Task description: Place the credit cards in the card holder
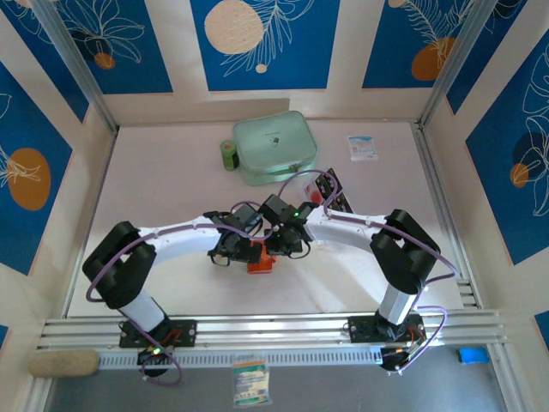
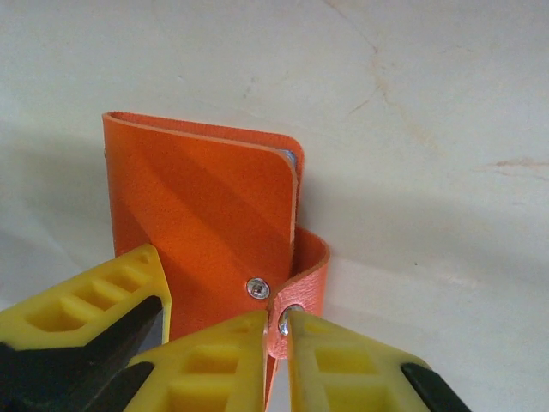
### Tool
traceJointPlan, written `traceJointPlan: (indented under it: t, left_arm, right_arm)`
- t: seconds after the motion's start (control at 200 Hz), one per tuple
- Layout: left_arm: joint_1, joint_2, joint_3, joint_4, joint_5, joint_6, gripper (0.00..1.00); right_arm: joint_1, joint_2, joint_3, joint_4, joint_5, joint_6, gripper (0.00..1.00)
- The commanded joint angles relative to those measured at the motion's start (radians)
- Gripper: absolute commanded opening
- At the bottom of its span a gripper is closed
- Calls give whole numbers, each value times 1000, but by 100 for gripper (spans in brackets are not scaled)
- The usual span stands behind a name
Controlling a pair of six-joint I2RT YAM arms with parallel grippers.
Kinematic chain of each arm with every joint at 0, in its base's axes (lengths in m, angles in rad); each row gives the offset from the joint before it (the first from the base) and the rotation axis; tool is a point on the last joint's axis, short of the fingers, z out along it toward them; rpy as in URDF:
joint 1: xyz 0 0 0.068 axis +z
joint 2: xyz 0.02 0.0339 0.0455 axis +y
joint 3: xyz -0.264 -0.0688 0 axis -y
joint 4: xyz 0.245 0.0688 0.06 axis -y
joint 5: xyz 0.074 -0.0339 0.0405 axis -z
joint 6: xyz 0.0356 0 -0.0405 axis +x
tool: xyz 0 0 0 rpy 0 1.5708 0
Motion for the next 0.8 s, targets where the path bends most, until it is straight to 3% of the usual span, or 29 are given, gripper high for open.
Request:
traceJointPlan:
  t: [0.0, 0.37, 0.635, 0.795]
  left_arm:
    - [-8, 44, -9, 6, -53, 16, 100]
    - [-10, 50, -23, 19, -45, 4, 100]
    - [-11, 46, -25, 20, -42, 2, 100]
    - [-11, 43, -32, 25, -40, -2, 100]
  right_arm:
    - [29, 10, -12, -36, -5, -6, 19]
    - [37, -9, -1, -29, -9, -12, 32]
    - [36, 40, 2, -27, -14, -14, 30]
    - [31, 40, -9, -23, -9, -11, 21]
